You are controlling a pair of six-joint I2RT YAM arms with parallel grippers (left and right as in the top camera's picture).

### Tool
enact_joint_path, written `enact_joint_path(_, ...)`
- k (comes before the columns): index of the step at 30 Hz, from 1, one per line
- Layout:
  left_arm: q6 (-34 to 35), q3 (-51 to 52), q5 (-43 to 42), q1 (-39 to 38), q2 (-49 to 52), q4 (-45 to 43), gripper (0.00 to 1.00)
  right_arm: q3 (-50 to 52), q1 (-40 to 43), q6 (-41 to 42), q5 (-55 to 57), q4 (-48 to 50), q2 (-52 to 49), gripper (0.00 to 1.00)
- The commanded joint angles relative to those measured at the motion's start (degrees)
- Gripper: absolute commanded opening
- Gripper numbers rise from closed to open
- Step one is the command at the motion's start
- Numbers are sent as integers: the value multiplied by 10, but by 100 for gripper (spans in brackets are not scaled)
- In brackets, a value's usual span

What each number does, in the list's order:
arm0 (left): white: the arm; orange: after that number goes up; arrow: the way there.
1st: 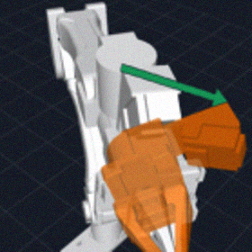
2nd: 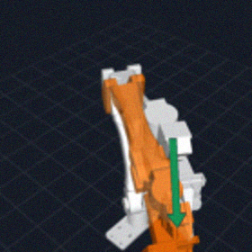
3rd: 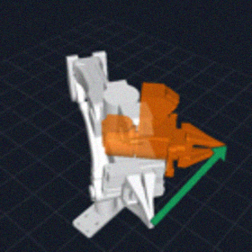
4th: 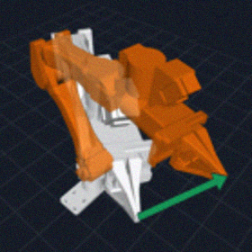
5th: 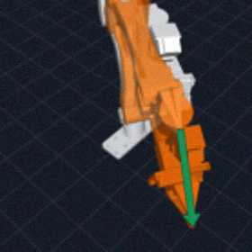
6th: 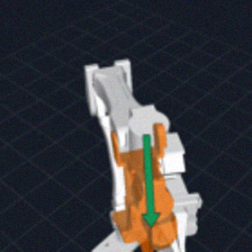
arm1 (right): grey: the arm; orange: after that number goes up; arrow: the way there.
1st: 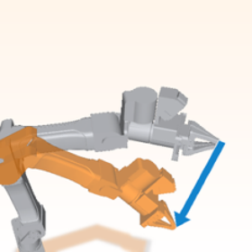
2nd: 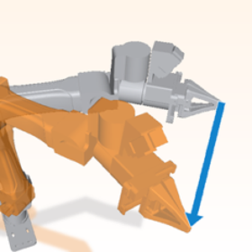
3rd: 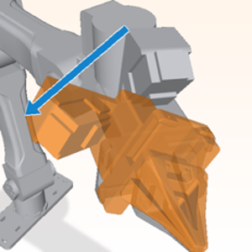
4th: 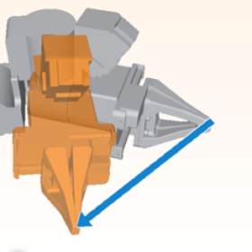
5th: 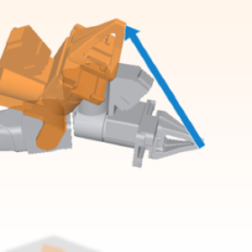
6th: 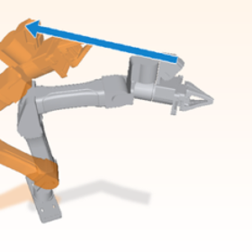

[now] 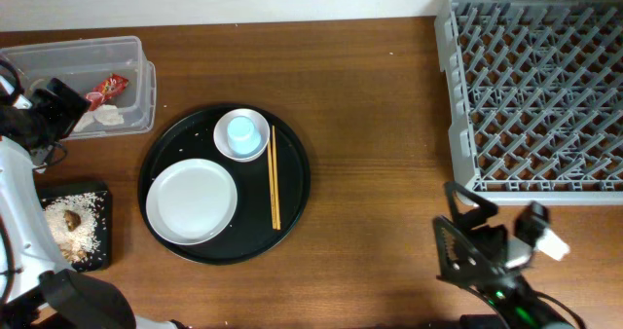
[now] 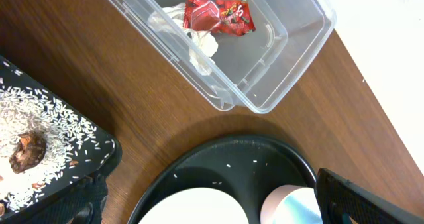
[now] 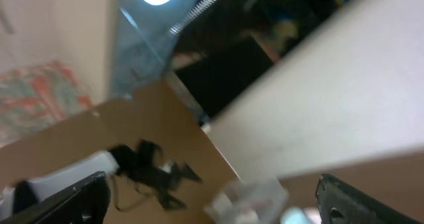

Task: Sort waste into correct bins and load items into the dishwasher rack
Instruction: 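Move the right gripper over the light-blue cup on the tray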

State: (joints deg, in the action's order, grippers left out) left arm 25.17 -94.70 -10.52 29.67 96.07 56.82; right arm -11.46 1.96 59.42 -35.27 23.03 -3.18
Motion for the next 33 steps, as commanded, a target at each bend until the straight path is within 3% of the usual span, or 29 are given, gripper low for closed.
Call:
enact_joint_path(1,7,-1,-2,2,0,1,99,-127,3,-101,10,-74,-70,98)
enact_joint_path(3,7,-1,-2,2,0,1,99,-219,3,-199,12,-189,-147,98)
enact_joint_path(5,7,-1,-2,2,0,1,99,-297,3,-243,-2,-268,-230,98)
enact_joint_path(10,7,-1,-2,2,0,1,99,-490,-43,-355,-83,-397,-463,98)
enact_joint_path(18,7,-1,-2,2,0,1,99,-710,-320,-457,253,-613,-753,98)
enact_joint_path(22,7,-1,-2,2,0,1,99,-801,-428,-457,380,-627,-913,98)
enact_joint_path(26,7,-1,-2,2,0,1,99,-860,-459,-457,379,-617,-1018,98)
enact_joint_path(33,7,-1,-2,2,0,1,99,-862,-462,-455,347,-494,-1105,98)
